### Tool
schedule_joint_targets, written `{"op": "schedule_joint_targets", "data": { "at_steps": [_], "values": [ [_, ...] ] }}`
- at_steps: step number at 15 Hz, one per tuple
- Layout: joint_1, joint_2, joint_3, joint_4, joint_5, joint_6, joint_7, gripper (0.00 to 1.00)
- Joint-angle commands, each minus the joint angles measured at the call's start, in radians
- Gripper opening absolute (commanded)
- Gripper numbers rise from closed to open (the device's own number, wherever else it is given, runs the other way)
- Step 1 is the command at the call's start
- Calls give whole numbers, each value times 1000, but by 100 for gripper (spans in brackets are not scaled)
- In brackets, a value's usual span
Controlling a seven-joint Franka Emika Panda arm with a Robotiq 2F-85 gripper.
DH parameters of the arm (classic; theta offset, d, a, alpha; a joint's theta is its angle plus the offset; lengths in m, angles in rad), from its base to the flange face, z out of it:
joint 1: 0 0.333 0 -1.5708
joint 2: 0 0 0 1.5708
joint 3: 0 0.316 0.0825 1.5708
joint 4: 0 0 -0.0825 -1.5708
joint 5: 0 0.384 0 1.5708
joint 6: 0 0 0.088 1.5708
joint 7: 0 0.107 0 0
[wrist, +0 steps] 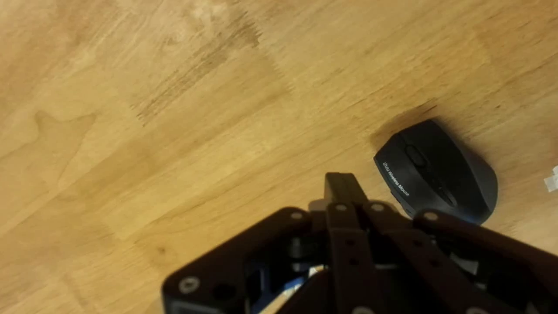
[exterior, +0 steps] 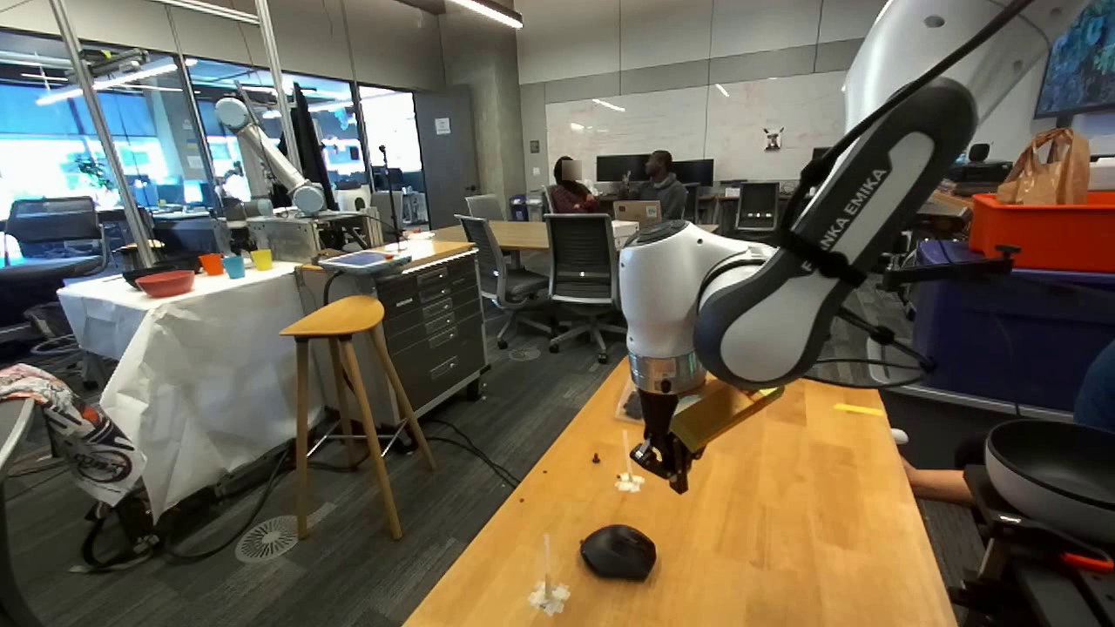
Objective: Press the left mouse button
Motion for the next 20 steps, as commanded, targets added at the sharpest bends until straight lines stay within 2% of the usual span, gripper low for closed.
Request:
{"op": "schedule_joint_targets", "data": {
  "at_steps": [1, 8, 14, 17, 20],
  "values": [
    [27, 111, -31, 128, 76, -32, -7, 0],
    [70, 253, -47, 278, 139, -64, 19, 0],
    [96, 318, -53, 367, 155, -108, 22, 0],
    [95, 328, -47, 387, 160, -127, 17, 0],
    [98, 294, -49, 351, 158, -117, 19, 0]
  ]
}}
